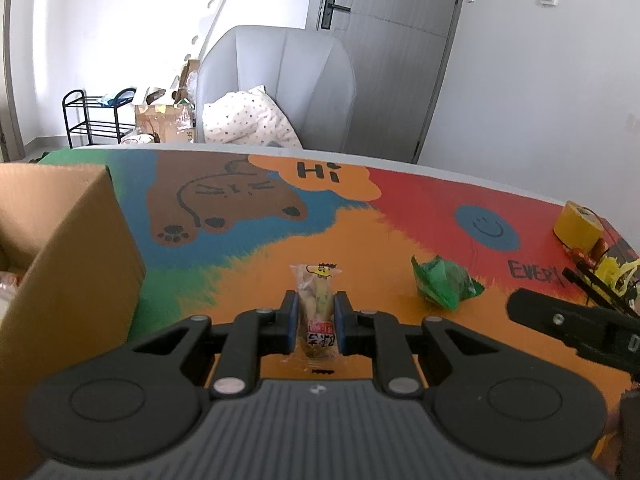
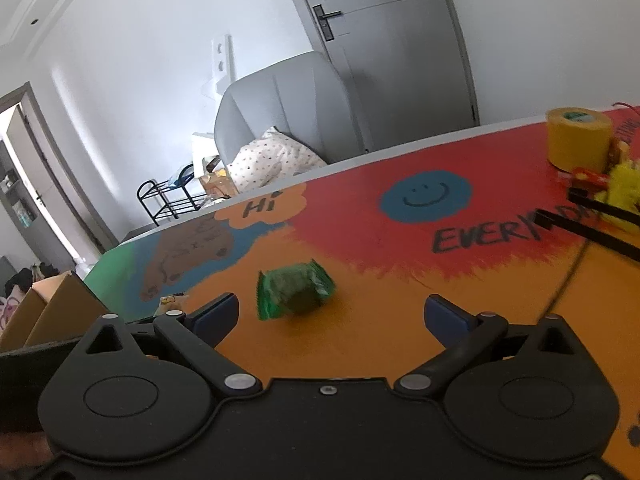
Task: Organize snacks
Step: 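Grasp the clear bread stick pack with the left tool while the right tool grasps the green candy, then carry both snacks over the box and open both tools to drop them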
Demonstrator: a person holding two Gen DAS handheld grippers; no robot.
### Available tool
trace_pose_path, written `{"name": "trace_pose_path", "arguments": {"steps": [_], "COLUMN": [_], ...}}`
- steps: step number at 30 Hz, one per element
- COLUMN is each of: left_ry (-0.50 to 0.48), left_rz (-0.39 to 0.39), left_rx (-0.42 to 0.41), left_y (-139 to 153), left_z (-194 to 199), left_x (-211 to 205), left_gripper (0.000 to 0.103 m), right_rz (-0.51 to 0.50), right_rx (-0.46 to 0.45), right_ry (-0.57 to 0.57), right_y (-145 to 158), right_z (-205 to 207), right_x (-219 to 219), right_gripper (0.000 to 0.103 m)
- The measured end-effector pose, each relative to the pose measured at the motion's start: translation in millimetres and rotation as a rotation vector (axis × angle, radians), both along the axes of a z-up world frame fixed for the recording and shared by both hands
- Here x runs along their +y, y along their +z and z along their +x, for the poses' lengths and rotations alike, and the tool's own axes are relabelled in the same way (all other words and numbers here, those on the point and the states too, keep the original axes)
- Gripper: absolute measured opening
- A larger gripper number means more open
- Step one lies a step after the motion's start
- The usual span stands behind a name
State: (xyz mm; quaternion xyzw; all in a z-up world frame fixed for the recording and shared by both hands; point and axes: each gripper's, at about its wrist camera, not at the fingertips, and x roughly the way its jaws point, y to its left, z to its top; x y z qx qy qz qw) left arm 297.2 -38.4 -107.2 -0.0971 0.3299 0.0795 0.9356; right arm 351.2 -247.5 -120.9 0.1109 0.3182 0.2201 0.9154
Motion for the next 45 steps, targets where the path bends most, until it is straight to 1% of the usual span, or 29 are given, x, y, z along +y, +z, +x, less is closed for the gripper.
{"name": "trace_pose_path", "arguments": {"steps": [8,15,18,20,21,22,23,24,25,27,36,45], "left_ry": [0.018,0.021,0.026,0.027,0.028,0.028,0.028,0.027,0.027,0.026,0.012,0.003], "left_rz": [-0.013,-0.019,-0.023,-0.023,-0.024,-0.024,-0.024,-0.025,-0.026,-0.028,-0.027,-0.015], "left_rx": [-0.024,-0.02,-0.017,-0.018,-0.018,-0.016,-0.014,-0.012,-0.01,-0.009,-0.026,-0.065], "left_y": [3,-2,-4,-4,-5,-5,-6,-7,-7,-7,3,24], "left_z": [7,15,18,19,20,20,20,20,20,19,10,-13], "left_x": [16,24,27,29,29,29,29,30,29,28,23,17], "left_gripper": [0.017,0.017,0.017,0.017,0.017,0.017,0.017,0.017,0.017,0.017,0.017,0.017], "right_rz": [-0.019,-0.05,-0.068,-0.076,-0.079,-0.086,-0.094,-0.099,-0.097,-0.097,-0.085,-0.056], "right_rx": [0.009,0.018,0.015,0.015,0.018,0.02,0.024,0.026,0.017,0.008,-0.027,-0.067], "right_ry": [0.038,0.053,0.065,0.071,0.073,0.072,0.073,0.072,0.072,0.071,0.044,0.039], "right_y": [-2,-8,-10,-12,-13,-15,-16,-16,-16,-13,2,25], "right_z": [19,32,36,37,39,39,39,38,37,32,10,-15], "right_x": [29,47,54,57,59,60,60,60,59,55,39,35], "right_gripper": [0.101,0.1,0.094,0.089,0.083,0.073,0.065,0.049,0.043,0.039,0.038,0.037]}}
